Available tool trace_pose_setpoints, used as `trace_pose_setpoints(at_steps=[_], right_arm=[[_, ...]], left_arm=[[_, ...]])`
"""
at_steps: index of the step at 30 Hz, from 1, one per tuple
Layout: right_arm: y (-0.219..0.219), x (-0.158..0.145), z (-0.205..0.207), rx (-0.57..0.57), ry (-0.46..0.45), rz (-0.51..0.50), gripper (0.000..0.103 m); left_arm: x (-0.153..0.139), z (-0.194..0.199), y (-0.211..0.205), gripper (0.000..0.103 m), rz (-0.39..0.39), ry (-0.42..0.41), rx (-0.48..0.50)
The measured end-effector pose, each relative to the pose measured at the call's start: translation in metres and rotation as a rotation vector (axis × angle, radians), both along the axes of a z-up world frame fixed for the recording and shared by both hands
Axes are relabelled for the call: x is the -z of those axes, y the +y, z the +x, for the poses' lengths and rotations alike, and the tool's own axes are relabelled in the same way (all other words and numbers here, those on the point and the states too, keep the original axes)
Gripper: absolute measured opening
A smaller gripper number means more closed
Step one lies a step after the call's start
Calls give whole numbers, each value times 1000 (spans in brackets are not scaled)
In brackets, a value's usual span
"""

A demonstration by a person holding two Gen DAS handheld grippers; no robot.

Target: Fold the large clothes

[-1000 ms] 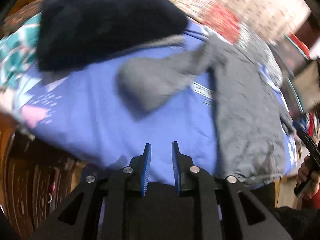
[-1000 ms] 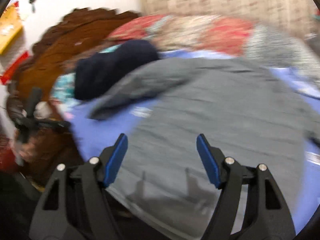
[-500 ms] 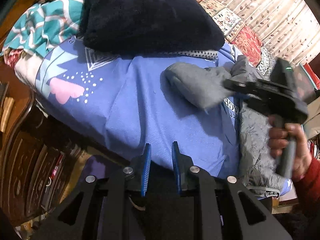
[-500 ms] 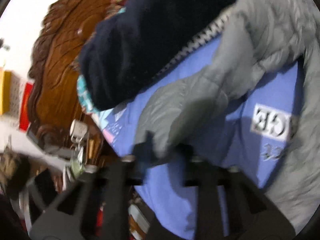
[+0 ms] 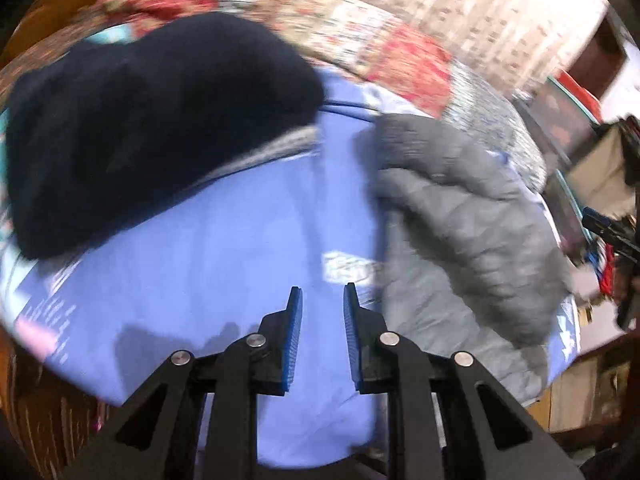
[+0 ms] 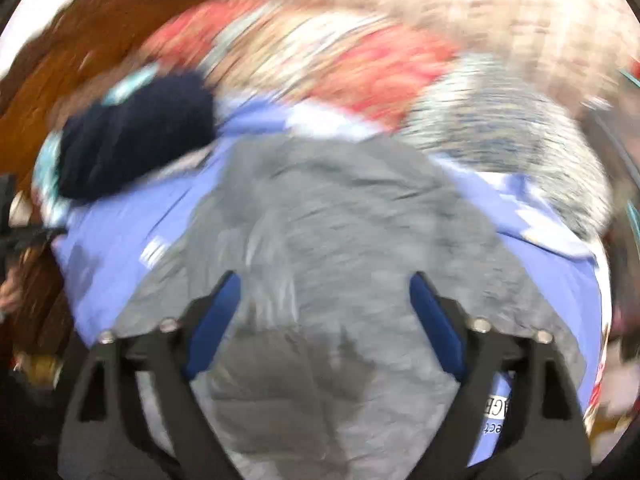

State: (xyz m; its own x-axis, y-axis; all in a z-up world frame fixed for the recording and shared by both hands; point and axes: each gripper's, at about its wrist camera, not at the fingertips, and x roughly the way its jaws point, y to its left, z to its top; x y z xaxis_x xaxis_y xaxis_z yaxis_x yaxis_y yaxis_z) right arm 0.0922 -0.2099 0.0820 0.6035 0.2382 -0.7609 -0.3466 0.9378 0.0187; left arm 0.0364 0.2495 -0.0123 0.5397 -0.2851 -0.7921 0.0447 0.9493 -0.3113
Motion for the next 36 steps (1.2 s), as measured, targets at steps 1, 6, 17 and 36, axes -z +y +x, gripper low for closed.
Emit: trace_pose_setpoints(at_steps=[1, 6, 17, 36], right_arm=[[-31, 10, -7, 67, 8, 84, 84], [-101, 82, -56, 235, 62, 439, 84], [-71, 184, -78, 238, 303, 616, 69], [-174, 136, 108, 487, -95, 132, 81]], left_arm=[[-1, 8, -11, 44, 8, 5, 22], [-3, 72, -71, 46, 97, 63, 139], [15, 250, -158, 73, 121, 175, 148], [43, 317, -160, 22, 141, 104, -66]])
